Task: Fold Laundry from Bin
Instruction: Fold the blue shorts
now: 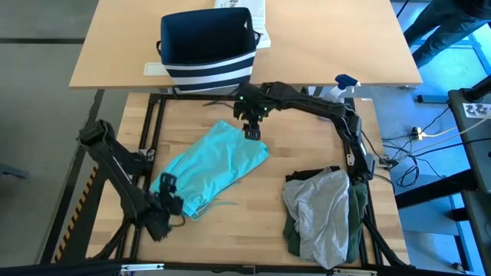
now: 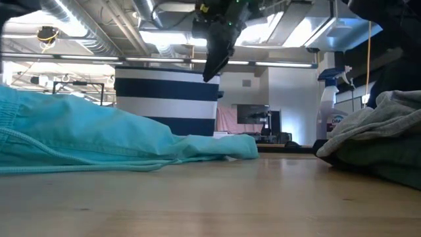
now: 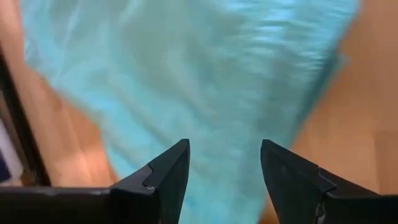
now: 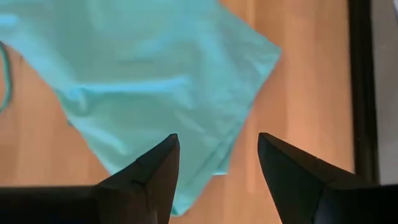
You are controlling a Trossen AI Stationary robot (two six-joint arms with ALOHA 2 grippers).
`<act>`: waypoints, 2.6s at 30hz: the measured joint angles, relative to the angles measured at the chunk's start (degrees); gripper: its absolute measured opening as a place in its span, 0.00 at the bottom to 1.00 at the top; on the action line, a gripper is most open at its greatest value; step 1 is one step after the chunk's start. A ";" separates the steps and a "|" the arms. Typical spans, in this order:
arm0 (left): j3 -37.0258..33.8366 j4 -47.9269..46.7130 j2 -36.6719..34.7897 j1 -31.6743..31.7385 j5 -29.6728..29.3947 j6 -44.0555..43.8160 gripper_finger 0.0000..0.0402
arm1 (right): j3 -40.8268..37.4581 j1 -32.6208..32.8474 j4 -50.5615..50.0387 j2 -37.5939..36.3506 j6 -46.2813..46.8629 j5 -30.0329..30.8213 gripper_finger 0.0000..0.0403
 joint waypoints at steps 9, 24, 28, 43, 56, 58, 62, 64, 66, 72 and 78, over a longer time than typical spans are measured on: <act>-1.65 12.28 1.93 -5.02 -0.52 0.34 0.55 | 0.00 5.17 1.83 0.00 1.34 2.26 0.53; -6.43 13.41 1.95 -5.19 -1.25 -2.79 0.76 | 0.09 14.33 13.15 0.60 8.36 -4.34 0.60; -6.43 13.87 1.95 -5.24 -1.79 -2.84 0.83 | 0.17 18.97 19.42 2.51 5.31 -3.28 0.64; -15.92 24.81 1.89 -5.10 -5.54 -2.35 0.93 | 0.00 23.98 19.02 8.24 7.33 2.95 0.72; -21.78 37.80 2.17 -3.60 -5.62 6.89 0.93 | 0.00 23.33 18.51 8.24 8.99 3.79 0.72; -22.05 38.02 2.95 -2.66 -5.34 6.87 0.93 | 0.00 23.31 18.52 8.24 8.99 3.79 0.72; -22.08 38.81 4.19 -1.74 -6.77 7.77 0.93 | 0.00 23.33 18.76 8.24 8.99 3.79 0.72; -22.10 39.34 4.42 -1.63 -8.89 8.24 0.91 | 0.00 23.33 18.63 8.24 8.99 3.81 0.72; -21.92 39.57 4.69 -1.25 -10.96 9.38 0.88 | 0.00 23.31 18.01 8.24 8.99 3.90 0.72; -22.25 43.15 5.21 1.96 -15.69 14.30 0.65 | 0.02 23.26 12.95 8.22 8.58 5.96 0.72; -22.21 45.70 5.14 6.83 -12.06 17.19 0.29 | 0.02 23.37 7.49 8.22 6.45 5.99 0.66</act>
